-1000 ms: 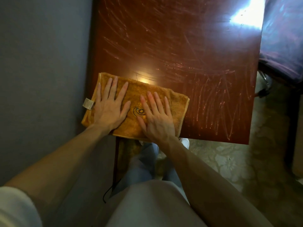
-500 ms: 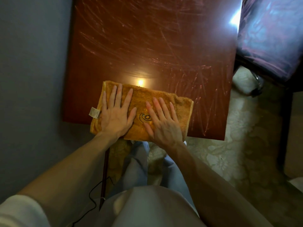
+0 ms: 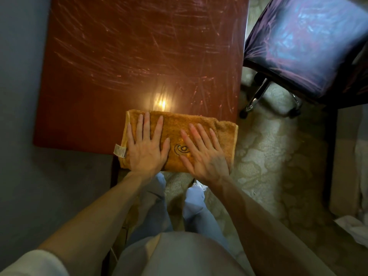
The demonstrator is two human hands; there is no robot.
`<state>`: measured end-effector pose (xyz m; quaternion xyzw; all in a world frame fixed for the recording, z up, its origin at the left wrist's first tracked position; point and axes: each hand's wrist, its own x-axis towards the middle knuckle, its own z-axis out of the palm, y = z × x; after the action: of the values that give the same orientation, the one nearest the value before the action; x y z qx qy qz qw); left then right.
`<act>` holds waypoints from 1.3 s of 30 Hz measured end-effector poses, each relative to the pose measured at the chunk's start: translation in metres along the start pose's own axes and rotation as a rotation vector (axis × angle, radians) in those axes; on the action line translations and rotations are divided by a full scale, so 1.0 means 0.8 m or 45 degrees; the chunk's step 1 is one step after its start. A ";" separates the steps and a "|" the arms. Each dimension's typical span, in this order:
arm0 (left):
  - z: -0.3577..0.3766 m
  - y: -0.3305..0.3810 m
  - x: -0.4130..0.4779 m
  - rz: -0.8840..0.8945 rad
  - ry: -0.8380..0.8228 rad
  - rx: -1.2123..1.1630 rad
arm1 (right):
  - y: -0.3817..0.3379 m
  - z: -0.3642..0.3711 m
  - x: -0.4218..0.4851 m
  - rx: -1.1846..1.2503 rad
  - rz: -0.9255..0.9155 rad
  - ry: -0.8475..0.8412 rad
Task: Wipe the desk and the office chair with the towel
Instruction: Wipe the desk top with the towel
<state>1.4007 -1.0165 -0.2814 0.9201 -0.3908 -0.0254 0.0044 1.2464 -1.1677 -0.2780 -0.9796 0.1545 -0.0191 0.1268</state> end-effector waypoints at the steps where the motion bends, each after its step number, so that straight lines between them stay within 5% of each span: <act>1: -0.001 0.012 -0.003 -0.028 0.003 0.001 | 0.010 -0.002 -0.004 -0.007 -0.012 -0.007; 8: -0.005 0.055 -0.009 -0.110 -0.037 0.004 | 0.060 -0.009 -0.007 -0.040 -0.145 -0.069; 13: -0.021 0.029 0.007 0.191 -0.084 -0.017 | 0.067 -0.018 -0.003 -0.127 -0.213 -0.152; 18: -0.031 -0.023 0.054 0.994 -0.163 0.042 | 0.025 -0.024 -0.022 -0.036 0.448 0.109; 21: -0.027 -0.035 0.078 1.273 -0.269 0.058 | -0.004 -0.024 0.000 0.093 0.906 0.092; 25: -0.016 -0.030 0.075 1.217 -0.254 0.020 | -0.013 -0.015 0.024 0.026 1.024 -0.003; 39: -0.009 -0.090 0.045 0.806 -0.162 -0.127 | -0.022 0.009 0.112 -0.208 0.689 0.039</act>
<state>1.4781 -0.9927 -0.2780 0.7482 -0.6552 -0.0993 0.0327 1.3376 -1.1775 -0.2806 -0.9094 0.4133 0.0130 0.0454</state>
